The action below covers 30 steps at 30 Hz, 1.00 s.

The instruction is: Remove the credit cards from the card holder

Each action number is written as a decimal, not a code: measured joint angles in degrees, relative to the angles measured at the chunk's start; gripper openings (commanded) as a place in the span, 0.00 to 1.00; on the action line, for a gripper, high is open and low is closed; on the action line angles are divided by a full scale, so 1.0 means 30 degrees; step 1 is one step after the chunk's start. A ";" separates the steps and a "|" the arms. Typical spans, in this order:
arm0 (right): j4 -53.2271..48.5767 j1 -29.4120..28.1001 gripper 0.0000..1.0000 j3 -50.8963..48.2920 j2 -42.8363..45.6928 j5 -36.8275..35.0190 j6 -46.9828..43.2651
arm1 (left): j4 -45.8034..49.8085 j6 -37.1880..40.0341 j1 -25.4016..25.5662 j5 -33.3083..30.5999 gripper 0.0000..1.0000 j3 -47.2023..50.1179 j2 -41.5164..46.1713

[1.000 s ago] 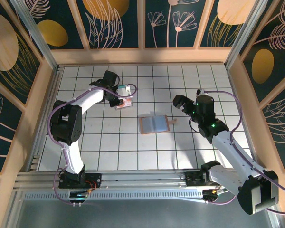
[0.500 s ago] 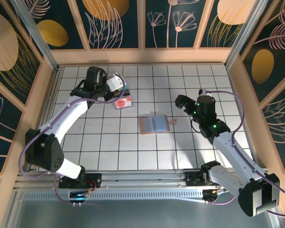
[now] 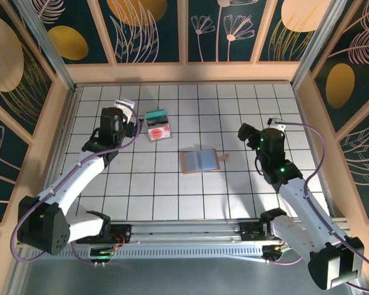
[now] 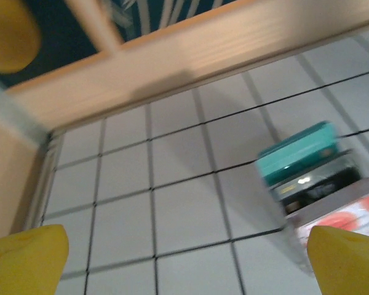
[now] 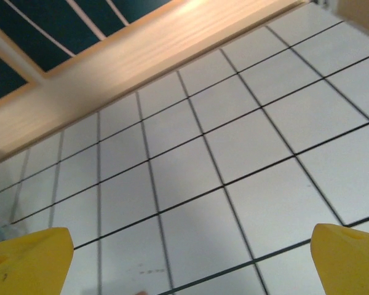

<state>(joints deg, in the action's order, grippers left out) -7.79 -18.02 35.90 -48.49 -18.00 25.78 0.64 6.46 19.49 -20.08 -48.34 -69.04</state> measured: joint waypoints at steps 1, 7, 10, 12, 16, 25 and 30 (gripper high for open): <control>0.0073 0.0095 0.99 -0.0197 0.0022 -0.0168 -0.0131 | -0.0248 -0.0561 -0.0029 -0.0816 0.99 0.0597 0.0321; 0.1668 0.0605 0.99 -0.2098 0.0328 -0.1071 -0.1545 | -0.2004 -0.3585 -0.1479 -0.3417 0.99 0.3927 0.1698; 0.3038 0.0867 0.99 -0.3410 0.0801 -0.1246 -0.2608 | -0.3271 -0.4656 -0.3191 -0.3730 0.99 0.5872 0.2565; 0.4189 0.1027 0.99 -0.4284 0.1122 -0.1450 -0.3381 | -0.4444 -0.4991 -0.3927 -0.3956 0.99 0.7031 0.3133; 0.6331 0.1494 0.99 -0.5574 0.1413 -0.1676 -0.4532 | -0.7249 -0.5027 -0.4488 -0.3978 0.99 0.8663 0.3497; 1.0950 0.3213 0.99 -0.7912 0.1450 -0.1362 -0.6339 | -1.3843 -0.3490 -0.4641 -0.2484 0.99 1.0958 0.1545; 1.2699 0.3956 0.99 -0.8765 0.1661 -0.0627 -0.6513 | -1.6874 -0.2798 -0.4641 -0.1341 0.99 1.1708 -0.0095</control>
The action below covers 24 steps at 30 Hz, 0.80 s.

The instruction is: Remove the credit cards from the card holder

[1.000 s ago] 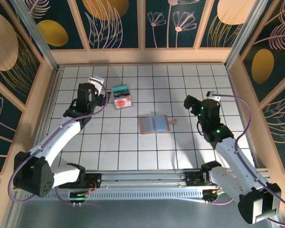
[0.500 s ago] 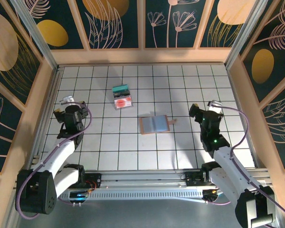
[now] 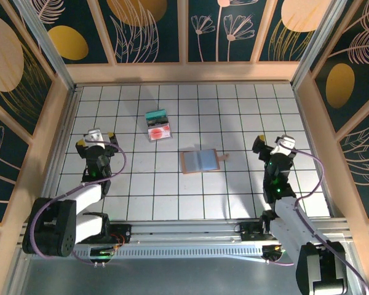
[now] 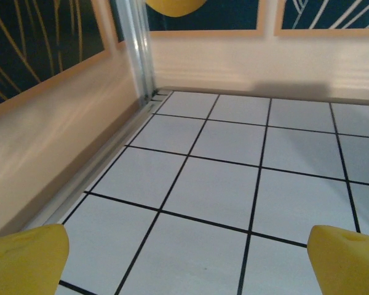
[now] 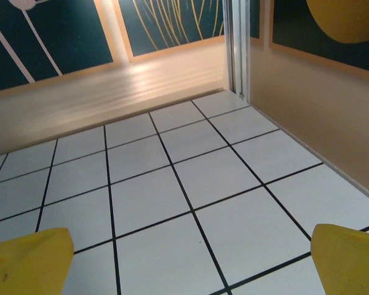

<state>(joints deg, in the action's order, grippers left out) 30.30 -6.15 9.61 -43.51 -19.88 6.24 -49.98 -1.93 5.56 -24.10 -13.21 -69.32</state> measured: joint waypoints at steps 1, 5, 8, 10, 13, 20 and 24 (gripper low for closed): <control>0.0219 0.0066 0.99 -0.0051 0.0007 0.0087 -0.0007 | -0.0488 0.0102 0.0000 0.0277 0.99 0.0146 -0.0219; 0.1406 0.0226 0.99 -0.0284 0.0007 0.0372 -0.0015 | -0.2448 0.0525 0.0000 0.1574 0.99 0.0634 -0.1013; 0.2142 0.0386 0.99 -0.0605 0.0007 0.0539 -0.0058 | -0.4510 0.0590 0.0000 0.2535 0.99 0.1362 -0.1428; 0.2506 0.0546 0.99 -0.0801 0.0000 0.0641 -0.0066 | -0.5850 0.0612 0.0000 0.3067 0.99 0.1931 -0.1858; 0.3016 0.0809 0.99 -0.1064 -0.0007 0.0736 -0.0058 | -0.7191 0.0801 0.0000 0.4051 0.99 0.2215 -0.2980; 0.4466 0.1494 0.99 -0.1545 -0.0277 0.1188 0.0022 | -0.8983 0.1035 -0.0015 0.5093 0.99 0.2244 -0.3920; 0.5581 0.1960 0.99 -0.2113 -0.0947 0.1545 0.0175 | -0.9785 0.1013 -0.0780 0.6368 0.99 0.2186 -0.4663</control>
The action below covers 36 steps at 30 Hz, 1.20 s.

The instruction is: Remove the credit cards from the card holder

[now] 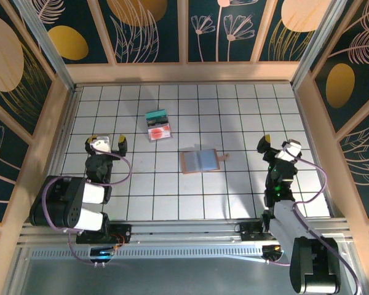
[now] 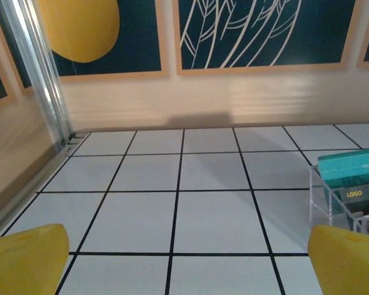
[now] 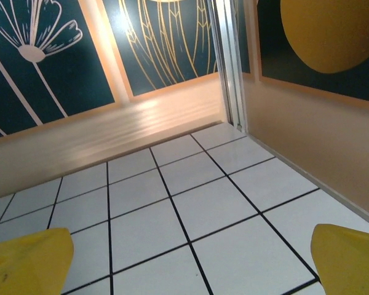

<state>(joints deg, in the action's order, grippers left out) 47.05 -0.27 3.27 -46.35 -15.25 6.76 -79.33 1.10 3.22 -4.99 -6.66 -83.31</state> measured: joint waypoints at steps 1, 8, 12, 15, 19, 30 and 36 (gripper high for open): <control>0.0204 0.0087 0.99 -0.0102 -0.0189 0.0109 0.0066 | -0.0197 -0.0102 -0.0109 -0.0015 0.99 -0.0117 -0.0517; 0.2215 0.0539 0.99 -0.0452 -0.2055 0.0998 0.0342 | 0.1552 -0.1202 -0.0240 -0.1953 0.99 -0.1989 -0.1326; 0.3985 0.0831 0.99 -0.0481 -0.3781 0.1756 0.0328 | 0.1763 -0.1479 -0.0240 -0.2528 0.99 -0.2004 -0.1326; 0.5581 0.0896 0.99 -0.0488 -0.5428 0.2353 0.0313 | 0.1902 -0.1545 -0.0240 -0.2645 0.99 -0.2004 -0.1326; 0.7621 0.0962 0.99 -0.0466 -0.7832 0.3009 0.0160 | 0.2011 -0.1610 -0.0240 -0.2739 0.99 -0.2004 -0.1326; 1.2590 0.1982 0.99 0.0080 -1.4229 0.5209 -0.0160 | 0.2025 -0.1610 -0.0240 -0.2885 0.99 -0.2004 -0.1326; 1.1285 0.2127 0.99 0.2193 -1.4571 0.8102 -0.0903 | 0.2025 -0.1610 -0.0240 -0.3002 0.99 -0.2004 -0.1326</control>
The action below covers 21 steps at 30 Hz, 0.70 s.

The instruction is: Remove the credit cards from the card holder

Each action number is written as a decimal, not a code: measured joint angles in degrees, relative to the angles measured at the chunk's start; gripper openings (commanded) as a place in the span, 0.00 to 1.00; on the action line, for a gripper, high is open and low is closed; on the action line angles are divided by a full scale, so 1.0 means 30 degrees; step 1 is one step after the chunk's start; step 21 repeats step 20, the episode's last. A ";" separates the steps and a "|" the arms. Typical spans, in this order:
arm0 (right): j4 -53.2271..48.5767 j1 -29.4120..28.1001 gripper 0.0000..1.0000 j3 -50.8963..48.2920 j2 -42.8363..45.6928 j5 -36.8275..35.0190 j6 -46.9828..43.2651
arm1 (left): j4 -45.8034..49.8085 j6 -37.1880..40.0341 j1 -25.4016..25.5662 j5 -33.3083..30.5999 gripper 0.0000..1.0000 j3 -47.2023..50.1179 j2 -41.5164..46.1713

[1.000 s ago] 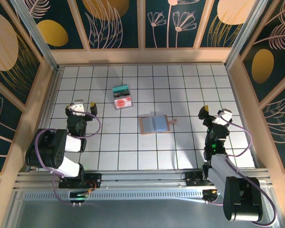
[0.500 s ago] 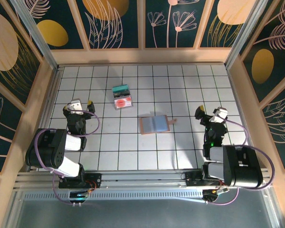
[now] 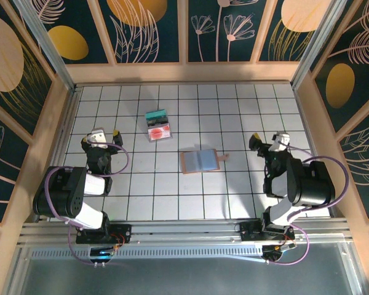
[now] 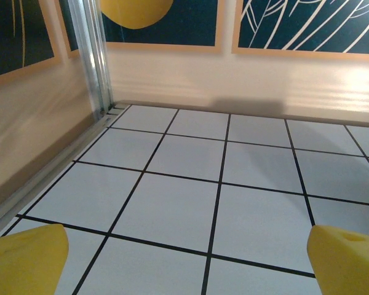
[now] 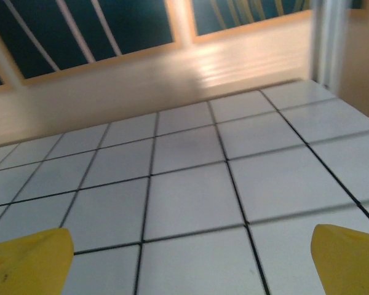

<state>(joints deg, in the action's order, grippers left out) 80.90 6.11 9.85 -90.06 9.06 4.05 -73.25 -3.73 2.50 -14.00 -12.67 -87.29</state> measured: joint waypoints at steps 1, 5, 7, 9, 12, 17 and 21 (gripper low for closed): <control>-0.0080 -0.0095 0.99 0.0248 0.0000 0.0299 -0.0160 | 0.0000 0.0000 0.0000 0.0000 0.99 0.0000 0.0000; -0.0503 -0.0233 0.99 0.0459 0.0000 0.1115 -0.0583 | 0.0000 0.0000 0.0000 0.0000 0.99 0.0000 0.0000; -0.0641 -0.0233 0.99 0.0459 0.0000 0.1290 -0.0707 | 0.0000 0.0000 0.0000 0.0000 0.99 0.0000 0.0000; -0.0648 -0.0233 0.99 0.0452 0.0000 0.1384 -0.0758 | 0.0000 0.0000 0.0000 0.0000 0.99 0.0000 0.0000; -0.0729 -0.0255 0.99 0.0452 0.0000 0.1443 -0.0765 | 0.0000 0.0000 0.0000 0.0000 0.99 0.0000 0.0000; -0.0969 -0.0291 0.99 0.0452 0.0000 0.1443 -0.0772 | 0.0000 0.0000 0.0000 0.0000 0.99 0.0000 0.0000; -0.1093 -0.0291 0.99 0.0452 0.0000 0.1443 -0.0772 | 0.0000 0.0000 0.0000 0.0000 0.99 0.0000 0.0000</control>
